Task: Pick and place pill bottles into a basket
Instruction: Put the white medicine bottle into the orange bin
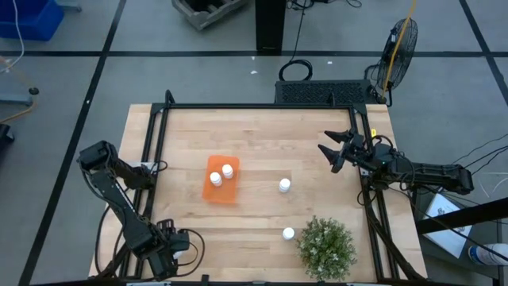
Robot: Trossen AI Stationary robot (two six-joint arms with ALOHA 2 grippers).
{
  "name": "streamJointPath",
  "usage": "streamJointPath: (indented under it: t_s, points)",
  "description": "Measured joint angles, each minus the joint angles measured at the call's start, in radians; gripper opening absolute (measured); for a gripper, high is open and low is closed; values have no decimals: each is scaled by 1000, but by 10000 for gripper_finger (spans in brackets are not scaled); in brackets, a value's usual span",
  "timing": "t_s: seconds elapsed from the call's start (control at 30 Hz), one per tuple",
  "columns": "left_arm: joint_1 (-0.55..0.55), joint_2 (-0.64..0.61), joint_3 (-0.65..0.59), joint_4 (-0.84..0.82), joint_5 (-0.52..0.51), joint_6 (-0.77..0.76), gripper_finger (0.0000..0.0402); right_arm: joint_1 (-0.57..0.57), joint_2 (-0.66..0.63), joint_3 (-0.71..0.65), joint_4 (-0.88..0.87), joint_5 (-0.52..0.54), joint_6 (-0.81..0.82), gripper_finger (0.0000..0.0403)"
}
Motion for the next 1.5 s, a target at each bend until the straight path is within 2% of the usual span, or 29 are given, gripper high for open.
streamJointPath:
  t_s: [0.5,0.9,1.0,1.13,1.17,1.3,1.5]
  points:
    - [-18,57,-1,0,44,6,307,0,0,0,0,0,0,313]
    - [-18,59,-1,-14,29,23,306,0,0,0,8,0,2,313]
    - [-17,59,-1,-25,31,35,277,0,0,0,8,0,2,313]
    - [-5,59,0,-24,53,80,165,0,0,0,8,0,3,313]
    - [1,58,1,-25,63,104,156,0,0,0,7,0,3,313]
    - [33,51,1,-21,78,152,156,0,0,0,7,0,3,313]
    - [93,5,24,-10,-39,237,156,0,0,0,7,-1,3,313]
